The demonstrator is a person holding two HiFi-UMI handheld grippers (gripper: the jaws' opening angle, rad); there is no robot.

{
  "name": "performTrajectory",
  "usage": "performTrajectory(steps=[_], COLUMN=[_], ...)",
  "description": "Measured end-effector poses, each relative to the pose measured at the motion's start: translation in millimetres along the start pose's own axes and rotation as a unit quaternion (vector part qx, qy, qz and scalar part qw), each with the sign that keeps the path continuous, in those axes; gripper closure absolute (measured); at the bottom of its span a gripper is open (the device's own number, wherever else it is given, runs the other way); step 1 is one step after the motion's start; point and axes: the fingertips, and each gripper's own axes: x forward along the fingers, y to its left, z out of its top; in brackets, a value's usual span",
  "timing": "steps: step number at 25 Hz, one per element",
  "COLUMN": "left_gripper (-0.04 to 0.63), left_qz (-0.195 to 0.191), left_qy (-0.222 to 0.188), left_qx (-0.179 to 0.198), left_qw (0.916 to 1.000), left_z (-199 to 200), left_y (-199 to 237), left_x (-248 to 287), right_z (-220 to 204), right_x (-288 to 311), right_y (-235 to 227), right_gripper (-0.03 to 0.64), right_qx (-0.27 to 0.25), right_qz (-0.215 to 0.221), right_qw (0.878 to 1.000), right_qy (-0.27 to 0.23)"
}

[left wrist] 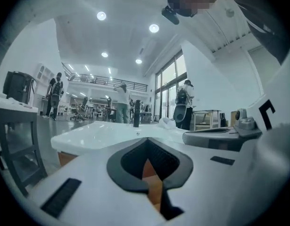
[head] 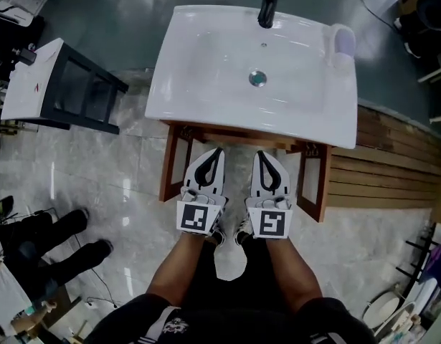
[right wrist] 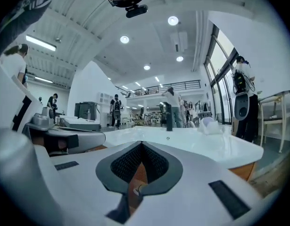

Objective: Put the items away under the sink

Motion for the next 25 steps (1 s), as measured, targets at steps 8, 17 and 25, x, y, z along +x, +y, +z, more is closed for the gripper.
performTrajectory(steps=[8, 17, 25], left_gripper=[0.595, 0.595, 0.595], left_qz=[-0.024, -0.056, -0.061], left_qy=[0.011, 0.003, -0.011], left_qx=[0.046, 0.055, 0.059], left_qw=[0.9986, 0.9969, 0.9964], left_z=[127, 181, 218], left_y=[-35, -74, -97], left_x=[-18, 0, 25], right_z=[118, 187, 211], right_x=[-47, -81, -95], right_y=[-21, -68, -99], right_gripper=[0.594, 0.594, 0.592], right_qx=[0.01, 0.024, 0.026], right_qz=[-0.012, -0.053, -0.058], right_qw=[1.0, 0.997, 0.996], right_qy=[-0.002, -0.052, -0.068])
